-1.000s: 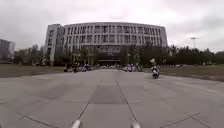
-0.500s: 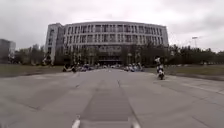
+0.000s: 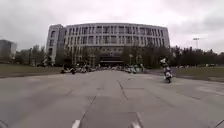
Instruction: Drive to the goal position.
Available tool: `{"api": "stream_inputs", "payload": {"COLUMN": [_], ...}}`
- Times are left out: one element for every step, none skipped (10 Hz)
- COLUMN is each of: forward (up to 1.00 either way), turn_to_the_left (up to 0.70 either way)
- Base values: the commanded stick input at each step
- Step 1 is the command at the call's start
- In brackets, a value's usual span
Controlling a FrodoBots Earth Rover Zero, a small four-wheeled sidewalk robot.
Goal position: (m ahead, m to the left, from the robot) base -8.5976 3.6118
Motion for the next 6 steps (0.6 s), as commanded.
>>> {"api": "stream_inputs", "payload": {"forward": [1.00, 1.00, 1.00, 1.00, 1.00, 1.00], "turn_to_the_left": [0.00, 0.00, 0.00, 0.00, 0.00, 0.00]}}
